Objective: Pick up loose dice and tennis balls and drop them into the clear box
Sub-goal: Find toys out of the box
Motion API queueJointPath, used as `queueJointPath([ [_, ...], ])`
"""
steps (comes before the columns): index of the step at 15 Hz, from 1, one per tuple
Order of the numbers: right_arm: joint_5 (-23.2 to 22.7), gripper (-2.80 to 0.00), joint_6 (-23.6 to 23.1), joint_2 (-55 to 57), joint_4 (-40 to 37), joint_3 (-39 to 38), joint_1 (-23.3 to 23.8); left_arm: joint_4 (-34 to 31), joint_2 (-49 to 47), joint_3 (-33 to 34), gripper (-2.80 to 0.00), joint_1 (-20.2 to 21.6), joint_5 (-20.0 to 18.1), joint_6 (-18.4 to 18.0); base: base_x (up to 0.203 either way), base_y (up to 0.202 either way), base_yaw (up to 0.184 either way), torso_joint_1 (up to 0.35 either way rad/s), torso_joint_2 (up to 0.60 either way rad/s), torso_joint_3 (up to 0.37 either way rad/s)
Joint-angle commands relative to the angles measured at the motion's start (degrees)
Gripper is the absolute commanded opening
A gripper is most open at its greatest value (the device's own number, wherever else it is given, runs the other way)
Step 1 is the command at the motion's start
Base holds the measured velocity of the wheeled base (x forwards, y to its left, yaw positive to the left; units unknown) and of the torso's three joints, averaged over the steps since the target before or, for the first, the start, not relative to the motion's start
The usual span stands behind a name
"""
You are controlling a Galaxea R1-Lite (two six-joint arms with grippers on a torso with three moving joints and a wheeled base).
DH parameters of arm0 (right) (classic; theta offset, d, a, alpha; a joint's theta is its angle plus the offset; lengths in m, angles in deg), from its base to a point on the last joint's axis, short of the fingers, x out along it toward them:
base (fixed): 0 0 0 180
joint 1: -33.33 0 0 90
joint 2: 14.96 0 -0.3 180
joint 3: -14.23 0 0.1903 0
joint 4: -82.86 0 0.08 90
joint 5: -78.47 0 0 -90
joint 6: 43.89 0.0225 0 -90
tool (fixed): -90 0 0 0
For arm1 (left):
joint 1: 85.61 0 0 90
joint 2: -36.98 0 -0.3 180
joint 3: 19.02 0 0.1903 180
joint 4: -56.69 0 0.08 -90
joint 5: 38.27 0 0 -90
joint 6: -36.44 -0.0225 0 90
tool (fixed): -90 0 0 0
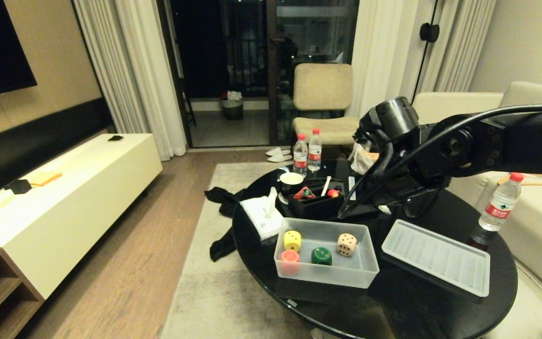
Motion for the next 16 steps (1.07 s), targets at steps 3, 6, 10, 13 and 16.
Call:
queueJointPath([
  [3, 0.16, -2.8, 0.17, -8.05, -0.13, -7.42, 1.76, 0.04, 0.01, 0.09, -2.8, 0.03, -0.01, 0.06, 0.0, 0.0, 0.0, 0.0, 0.0, 0.0],
  [6, 1.46, -2.8, 0.25, -13.01, -0.05, -12.71, 3.44, 0.04, 0.01, 0.09, -2.8, 0.03, -0.01, 0.06, 0.0, 0.0, 0.0, 0.0, 0.0, 0.0],
  [10, 1.62, -2.8, 0.35, -19.99, -0.04, -19.09, 5.59, 0.04, 0.01, 0.09, -2.8, 0.03, -0.01, 0.06, 0.0, 0.0, 0.0, 0.0, 0.0, 0.0],
  [13, 1.68, -2.8, 0.28, -27.59, 0.03, -26.22, 6.57, 0.04, 0.01, 0.09, -2.8, 0.03, -0.01, 0.06, 0.0, 0.0, 0.0, 0.0, 0.0, 0.0],
  [16, 1.7, -2.8, 0.04, -38.18, -0.02, -33.63, 6.85, 0.04, 0.01, 0.09, -2.8, 0.03, -0.01, 0.06, 0.0, 0.0, 0.0, 0.0, 0.0, 0.0],
])
